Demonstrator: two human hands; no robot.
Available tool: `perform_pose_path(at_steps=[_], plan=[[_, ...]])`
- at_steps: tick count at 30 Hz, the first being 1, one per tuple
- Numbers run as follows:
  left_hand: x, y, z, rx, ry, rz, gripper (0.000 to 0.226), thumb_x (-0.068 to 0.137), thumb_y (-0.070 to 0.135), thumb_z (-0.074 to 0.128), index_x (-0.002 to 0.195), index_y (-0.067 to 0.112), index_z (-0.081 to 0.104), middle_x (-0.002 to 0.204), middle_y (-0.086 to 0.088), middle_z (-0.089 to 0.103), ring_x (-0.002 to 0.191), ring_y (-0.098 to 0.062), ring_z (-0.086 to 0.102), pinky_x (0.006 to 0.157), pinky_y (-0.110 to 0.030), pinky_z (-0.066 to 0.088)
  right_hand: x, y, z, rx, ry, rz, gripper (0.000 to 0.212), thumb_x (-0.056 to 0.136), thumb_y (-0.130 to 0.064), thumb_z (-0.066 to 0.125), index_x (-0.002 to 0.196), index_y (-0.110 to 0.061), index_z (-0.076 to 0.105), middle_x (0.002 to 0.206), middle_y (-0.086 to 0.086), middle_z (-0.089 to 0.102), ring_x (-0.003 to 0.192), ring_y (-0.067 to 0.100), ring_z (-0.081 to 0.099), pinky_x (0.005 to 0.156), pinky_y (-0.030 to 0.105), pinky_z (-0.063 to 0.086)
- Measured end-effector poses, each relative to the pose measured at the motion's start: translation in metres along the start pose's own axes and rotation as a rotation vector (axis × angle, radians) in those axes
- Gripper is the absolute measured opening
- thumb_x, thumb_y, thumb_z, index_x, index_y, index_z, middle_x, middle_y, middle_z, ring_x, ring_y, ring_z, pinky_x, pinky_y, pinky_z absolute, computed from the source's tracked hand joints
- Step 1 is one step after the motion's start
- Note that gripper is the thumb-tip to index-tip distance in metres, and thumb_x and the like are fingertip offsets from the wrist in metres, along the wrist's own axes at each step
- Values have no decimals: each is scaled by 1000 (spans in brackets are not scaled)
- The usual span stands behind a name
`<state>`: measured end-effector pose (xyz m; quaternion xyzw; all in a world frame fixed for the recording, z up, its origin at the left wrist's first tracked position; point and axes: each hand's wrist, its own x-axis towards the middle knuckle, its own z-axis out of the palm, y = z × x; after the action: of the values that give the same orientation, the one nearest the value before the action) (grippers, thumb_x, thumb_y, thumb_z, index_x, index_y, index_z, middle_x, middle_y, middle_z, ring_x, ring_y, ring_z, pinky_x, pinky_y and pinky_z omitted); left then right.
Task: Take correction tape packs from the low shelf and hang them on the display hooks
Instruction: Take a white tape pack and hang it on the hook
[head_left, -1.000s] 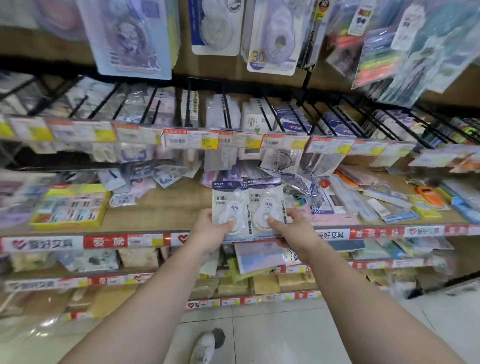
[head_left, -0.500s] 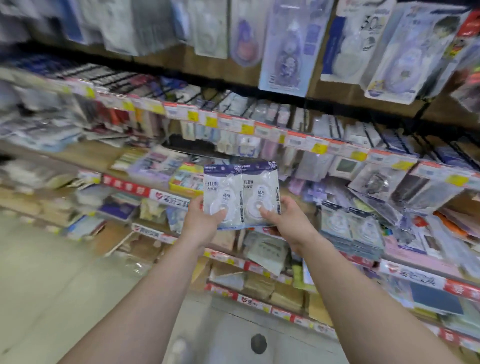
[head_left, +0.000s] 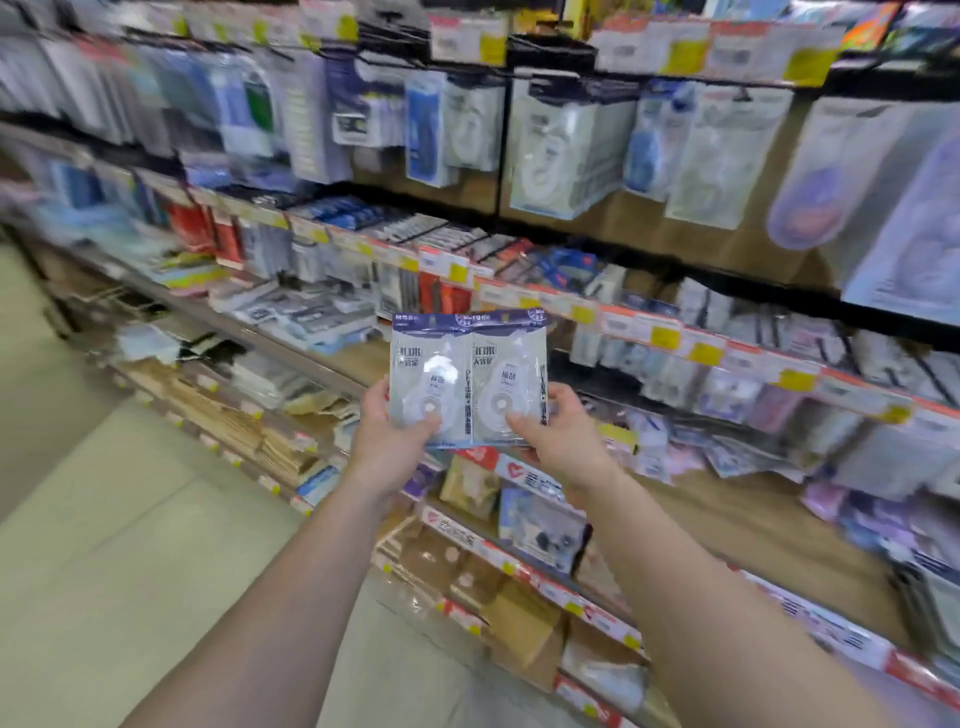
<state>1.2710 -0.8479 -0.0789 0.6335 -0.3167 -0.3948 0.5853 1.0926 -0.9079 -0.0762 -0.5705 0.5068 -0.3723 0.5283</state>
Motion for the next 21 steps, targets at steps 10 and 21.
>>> perform_pose_path(at_steps=[10, 21], plan=[[82, 45, -98, -56, 35, 165, 59, 89, 0, 68, 134, 26, 41, 103, 16, 61, 88, 2, 61, 74, -21, 50, 44, -62, 116, -18, 22, -146, 37, 90, -22, 70, 120, -30, 48, 107, -5, 69, 97, 19, 68, 88, 44, 57], [149, 89, -112, -49, 48, 264, 69, 89, 15, 72, 145, 33, 36, 129, 10, 58, 113, -16, 60, 102, -47, 49, 97, -117, 141, -21, 45, -263, 35, 92, -29, 68, 116, -42, 46, 114, -15, 65, 100, 7, 65, 86, 32, 56]])
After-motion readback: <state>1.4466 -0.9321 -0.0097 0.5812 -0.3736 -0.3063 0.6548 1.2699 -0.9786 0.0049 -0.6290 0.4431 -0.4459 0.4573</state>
